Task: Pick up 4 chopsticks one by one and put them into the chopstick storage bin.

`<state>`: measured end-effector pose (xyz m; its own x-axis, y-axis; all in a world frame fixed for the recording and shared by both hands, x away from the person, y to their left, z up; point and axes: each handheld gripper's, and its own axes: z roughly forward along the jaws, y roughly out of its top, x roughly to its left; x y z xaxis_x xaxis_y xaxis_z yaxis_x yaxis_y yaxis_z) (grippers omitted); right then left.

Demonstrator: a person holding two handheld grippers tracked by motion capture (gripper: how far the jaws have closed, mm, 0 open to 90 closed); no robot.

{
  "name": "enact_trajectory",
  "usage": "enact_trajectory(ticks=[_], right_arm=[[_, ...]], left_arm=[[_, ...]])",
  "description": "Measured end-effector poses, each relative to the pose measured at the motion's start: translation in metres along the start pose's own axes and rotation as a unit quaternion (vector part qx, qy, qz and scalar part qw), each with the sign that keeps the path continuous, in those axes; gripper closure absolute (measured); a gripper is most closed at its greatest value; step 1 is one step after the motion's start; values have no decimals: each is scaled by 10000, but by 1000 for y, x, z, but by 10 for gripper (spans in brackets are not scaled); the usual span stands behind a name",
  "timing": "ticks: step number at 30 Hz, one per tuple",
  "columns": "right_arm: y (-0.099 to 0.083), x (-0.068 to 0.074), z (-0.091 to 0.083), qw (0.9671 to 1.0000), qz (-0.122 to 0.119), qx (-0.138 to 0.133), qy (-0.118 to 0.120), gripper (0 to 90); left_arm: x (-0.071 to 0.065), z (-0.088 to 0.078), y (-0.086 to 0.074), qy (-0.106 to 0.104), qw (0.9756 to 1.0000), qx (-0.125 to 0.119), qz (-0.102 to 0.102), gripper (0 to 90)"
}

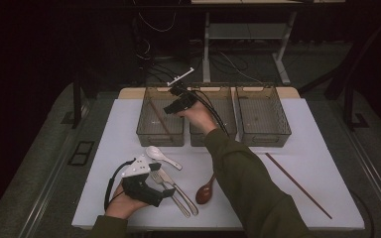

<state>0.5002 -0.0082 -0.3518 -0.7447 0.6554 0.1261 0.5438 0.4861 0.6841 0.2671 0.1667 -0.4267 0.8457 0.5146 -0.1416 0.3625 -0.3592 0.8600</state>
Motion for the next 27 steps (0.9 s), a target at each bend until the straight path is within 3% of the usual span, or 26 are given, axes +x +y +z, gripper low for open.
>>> enact_trajectory(ticks=[8,13,20,27], right_arm=[[-12,-2,-28,9997,-198,-139,61,417],[-22,-6,-44,9994,-230,-228,77,414],[-37,-11,-65,9985,-322,-333,296,406],[-52,-13,-83,9978,-423,-402,312,401]], left_arm=[[0,1,0,-12,10000,-11,-33,0],[0,1,0,-7,10000,10,-49,0],[0,1,0,5,10000,24,-29,0],[0,1,-1,9,10000,3,-60,0]])
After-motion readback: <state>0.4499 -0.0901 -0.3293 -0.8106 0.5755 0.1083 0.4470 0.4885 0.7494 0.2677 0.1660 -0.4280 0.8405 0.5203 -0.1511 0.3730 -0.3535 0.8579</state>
